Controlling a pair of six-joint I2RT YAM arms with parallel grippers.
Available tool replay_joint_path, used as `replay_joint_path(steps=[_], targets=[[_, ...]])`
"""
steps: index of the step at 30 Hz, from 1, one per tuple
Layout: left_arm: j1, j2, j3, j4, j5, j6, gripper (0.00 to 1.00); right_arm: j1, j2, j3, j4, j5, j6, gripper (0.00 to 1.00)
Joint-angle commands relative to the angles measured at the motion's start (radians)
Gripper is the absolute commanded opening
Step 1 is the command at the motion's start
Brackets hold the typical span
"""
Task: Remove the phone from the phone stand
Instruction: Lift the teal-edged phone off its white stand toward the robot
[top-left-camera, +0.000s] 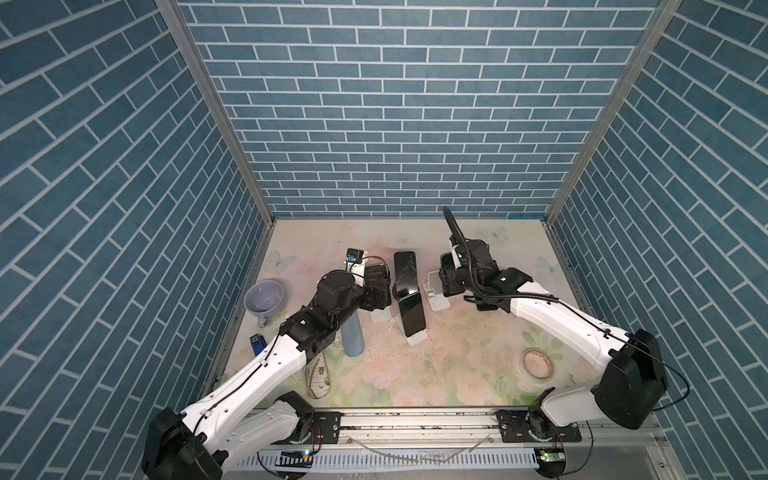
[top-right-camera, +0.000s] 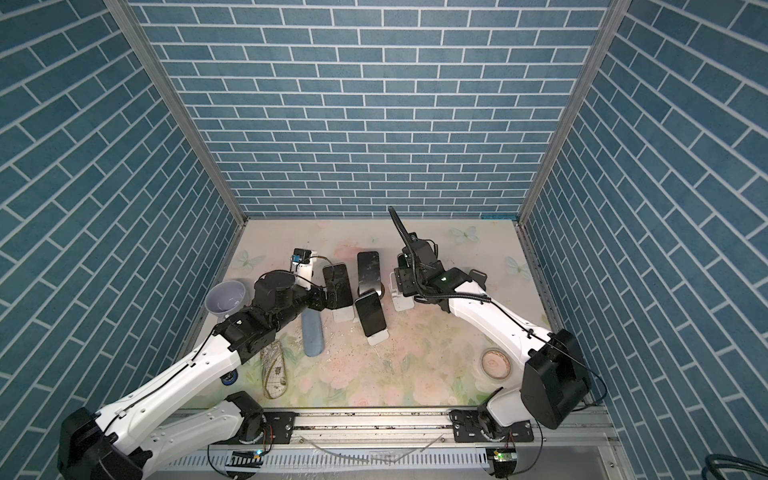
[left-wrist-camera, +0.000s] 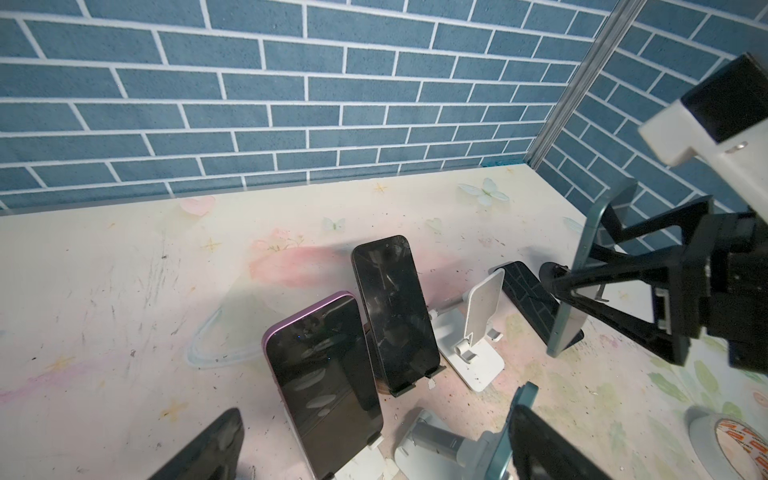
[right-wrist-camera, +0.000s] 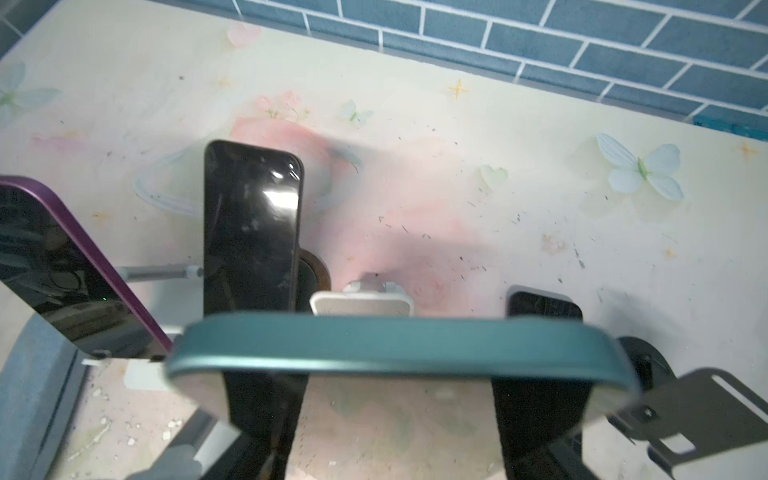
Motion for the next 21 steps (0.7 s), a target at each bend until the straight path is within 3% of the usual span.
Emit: replay_joint_path(steps=[1, 11, 21], targets=[[-0.003, 0.009, -0.002, 0.023, -0.002, 0.013, 1.00, -0.023, -0.055, 0.020, -0.170, 0.015, 0.016, 0.65], [-0.004, 0.021, -0.007, 0.032, 0.004, 0.003, 1.00, -0.171, -0.070, -0.093, -0.445, -0.108, 0.078, 0.65], [-0.004, -0.015, -0.019, 0.015, -0.009, 0.007, 1.00, -0.222, -0.019, -0.171, -0.519, -0.170, 0.122, 0.66]])
